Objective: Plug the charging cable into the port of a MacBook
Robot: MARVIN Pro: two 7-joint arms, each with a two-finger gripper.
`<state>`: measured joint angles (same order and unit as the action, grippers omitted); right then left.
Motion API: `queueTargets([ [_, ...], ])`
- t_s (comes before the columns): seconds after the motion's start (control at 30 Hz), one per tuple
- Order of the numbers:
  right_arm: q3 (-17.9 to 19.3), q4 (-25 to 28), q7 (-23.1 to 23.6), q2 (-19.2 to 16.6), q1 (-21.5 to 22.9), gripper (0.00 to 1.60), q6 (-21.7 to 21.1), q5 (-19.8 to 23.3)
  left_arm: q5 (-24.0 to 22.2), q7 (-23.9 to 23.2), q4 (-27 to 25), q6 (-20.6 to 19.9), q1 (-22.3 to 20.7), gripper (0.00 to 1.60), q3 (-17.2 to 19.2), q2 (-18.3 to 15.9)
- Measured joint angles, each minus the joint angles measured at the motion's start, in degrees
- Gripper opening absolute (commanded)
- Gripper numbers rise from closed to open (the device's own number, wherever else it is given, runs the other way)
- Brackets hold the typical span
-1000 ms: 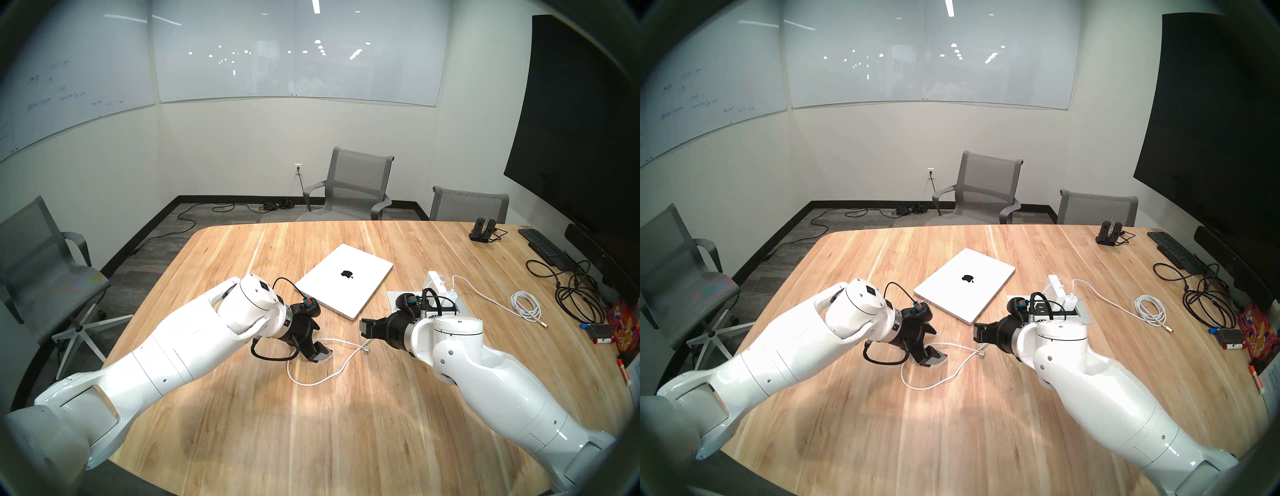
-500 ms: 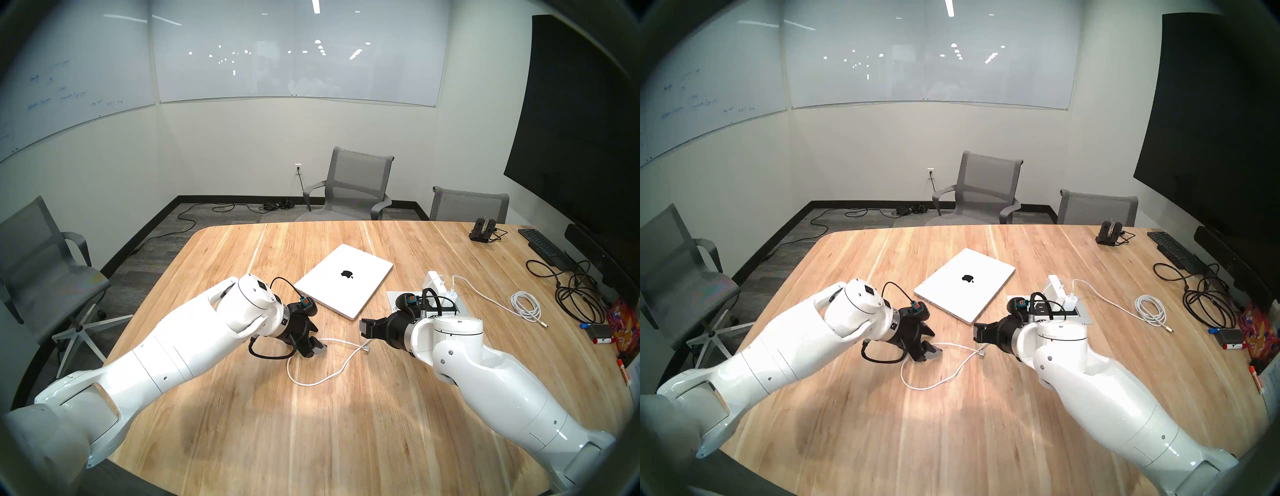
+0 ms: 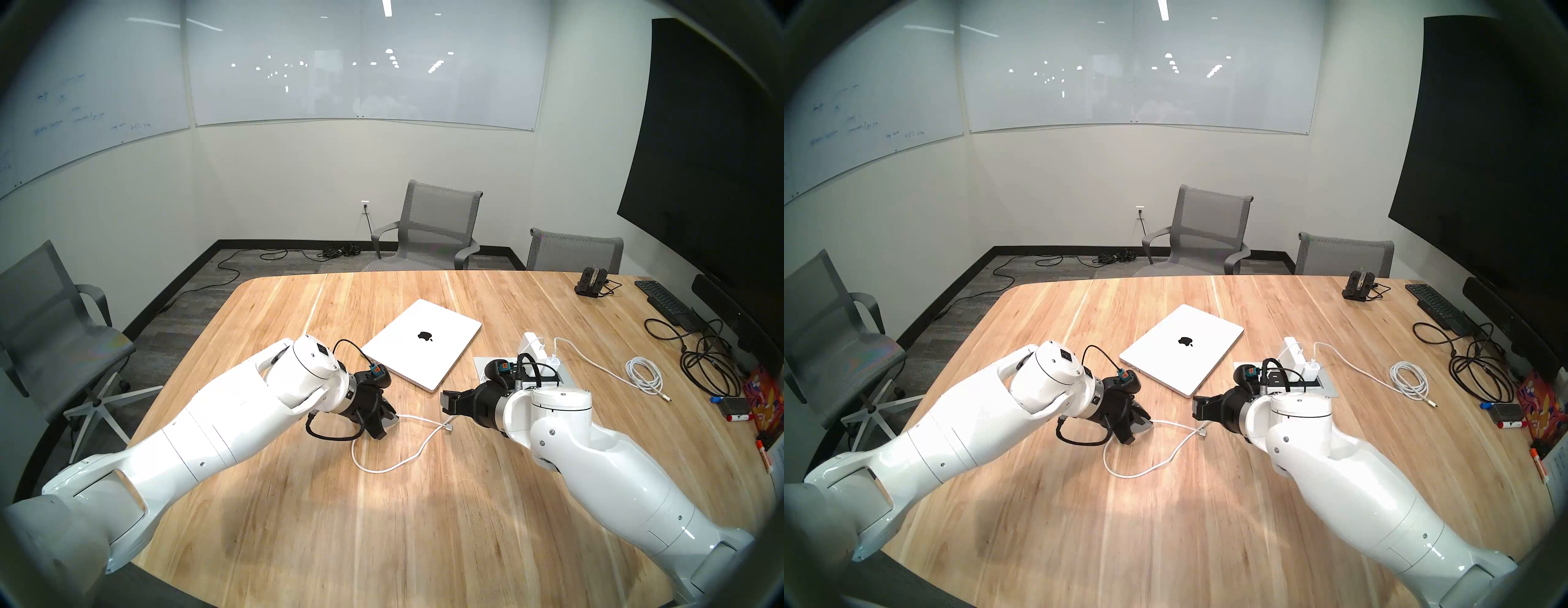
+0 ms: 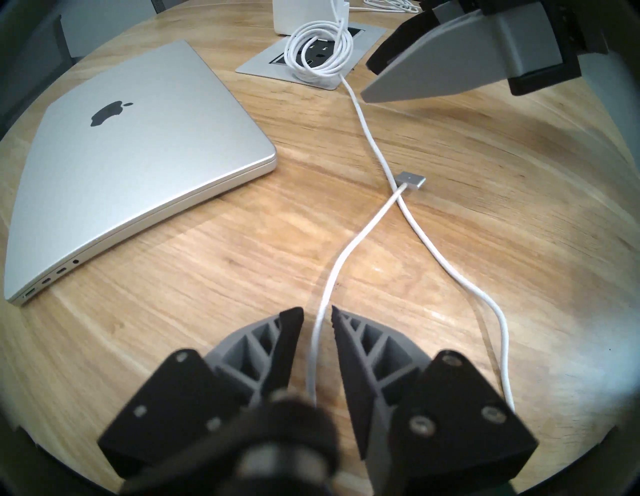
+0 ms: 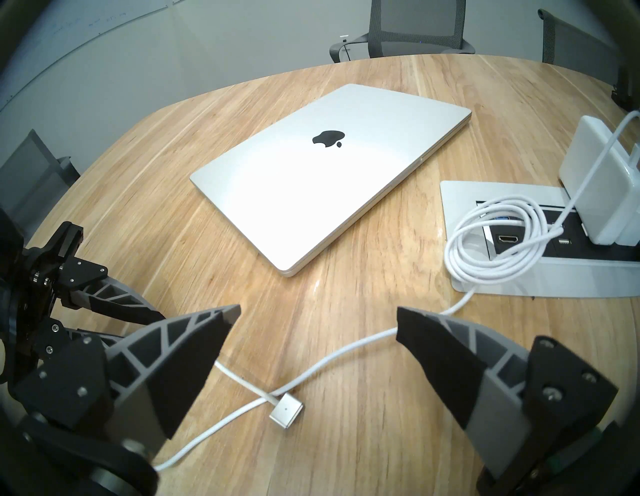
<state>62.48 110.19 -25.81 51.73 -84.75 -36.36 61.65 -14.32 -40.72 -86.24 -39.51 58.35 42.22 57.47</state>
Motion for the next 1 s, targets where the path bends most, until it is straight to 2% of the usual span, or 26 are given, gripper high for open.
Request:
queueTargets([
  [0.03,0.0,0.0,0.0,0.0,0.0,1.6,0.0,0.0,0.0,-0.01,-0.1,-0.02,0.03,0.36,0.01,-0.07],
  [0.17,0.0,0.0,0.0,0.0,0.0,1.6,0.0,0.0,-0.13,-0.05,-0.67,-0.27,0.21,0.31,0.1,-0.62],
  [0.23,0.0,0.0,0.0,0.0,0.0,1.6,0.0,0.0,-0.18,-0.05,-0.88,-0.36,0.36,0.34,0.12,-0.92],
  [0.3,0.0,0.0,0.0,0.0,0.0,1.6,0.0,0.0,-0.22,0.04,-0.94,-0.37,0.48,0.49,0.13,-1.1],
  [0.37,0.0,0.0,0.0,0.0,0.0,1.6,0.0,0.0,-0.24,0.2,-0.97,-0.37,0.61,0.51,0.13,-1.26],
  [0.4,0.0,0.0,0.0,0.0,0.0,1.6,0.0,0.0,-0.25,0.3,-0.99,-0.36,0.67,0.38,0.13,-1.33],
  [0.43,0.0,0.0,0.0,0.0,0.0,1.6,0.0,0.0,-0.26,0.51,-1.05,-0.35,0.77,0.11,0.13,-1.45],
  [0.47,0.0,0.0,0.0,0.0,0.0,1.6,0.0,0.0,-0.27,0.63,-1.11,-0.34,0.83,0.0,0.13,-1.5],
  [1.0,0.0,0.0,0.0,0.0,-0.01,1.6,0.0,0.0,-1.82,3.56,-3.88,0.35,3.63,0.0,1.62,-2.81],
])
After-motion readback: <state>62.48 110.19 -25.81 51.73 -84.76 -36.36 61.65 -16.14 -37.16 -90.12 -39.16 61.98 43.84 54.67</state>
